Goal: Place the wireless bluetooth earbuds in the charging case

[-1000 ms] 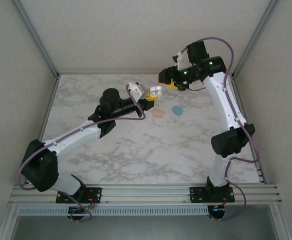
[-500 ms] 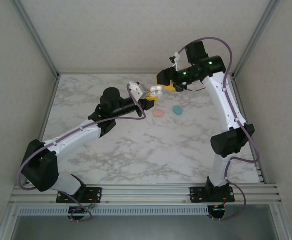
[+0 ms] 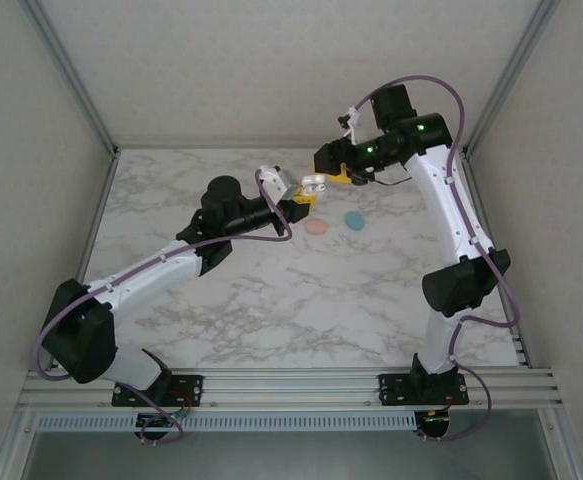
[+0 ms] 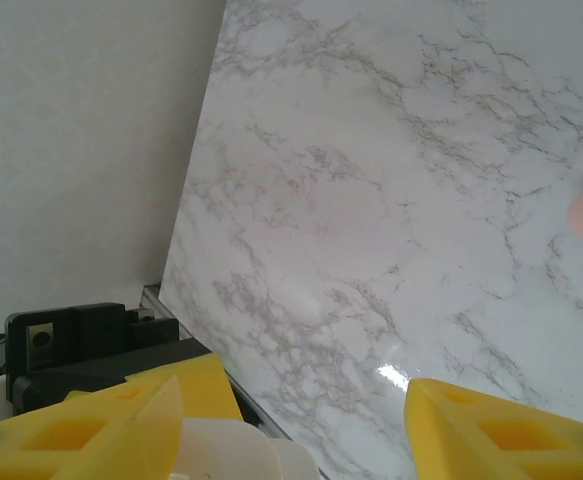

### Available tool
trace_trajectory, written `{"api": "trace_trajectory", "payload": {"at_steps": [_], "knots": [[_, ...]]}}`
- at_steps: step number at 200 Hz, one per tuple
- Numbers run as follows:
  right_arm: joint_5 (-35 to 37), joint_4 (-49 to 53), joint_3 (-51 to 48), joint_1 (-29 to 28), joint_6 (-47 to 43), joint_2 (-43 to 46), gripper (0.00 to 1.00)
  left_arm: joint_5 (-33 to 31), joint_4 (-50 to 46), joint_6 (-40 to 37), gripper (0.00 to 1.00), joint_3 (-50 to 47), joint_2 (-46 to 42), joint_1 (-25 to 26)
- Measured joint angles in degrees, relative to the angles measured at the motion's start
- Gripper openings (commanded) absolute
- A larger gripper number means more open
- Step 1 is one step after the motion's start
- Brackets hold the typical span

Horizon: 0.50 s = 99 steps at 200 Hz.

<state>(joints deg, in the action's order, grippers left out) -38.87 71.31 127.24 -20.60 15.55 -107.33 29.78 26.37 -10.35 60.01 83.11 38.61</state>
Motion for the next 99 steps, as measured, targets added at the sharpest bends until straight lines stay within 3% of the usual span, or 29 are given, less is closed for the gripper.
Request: {"api": "trace_trajectory", "payload": {"at_steps": [99], "knots": [[1.0,-1.4,-3.1,0.2,-0.4,3.3,0.61,-0.4,-0.2,0.0,0.00,0.0,0.0,0.2]]}}
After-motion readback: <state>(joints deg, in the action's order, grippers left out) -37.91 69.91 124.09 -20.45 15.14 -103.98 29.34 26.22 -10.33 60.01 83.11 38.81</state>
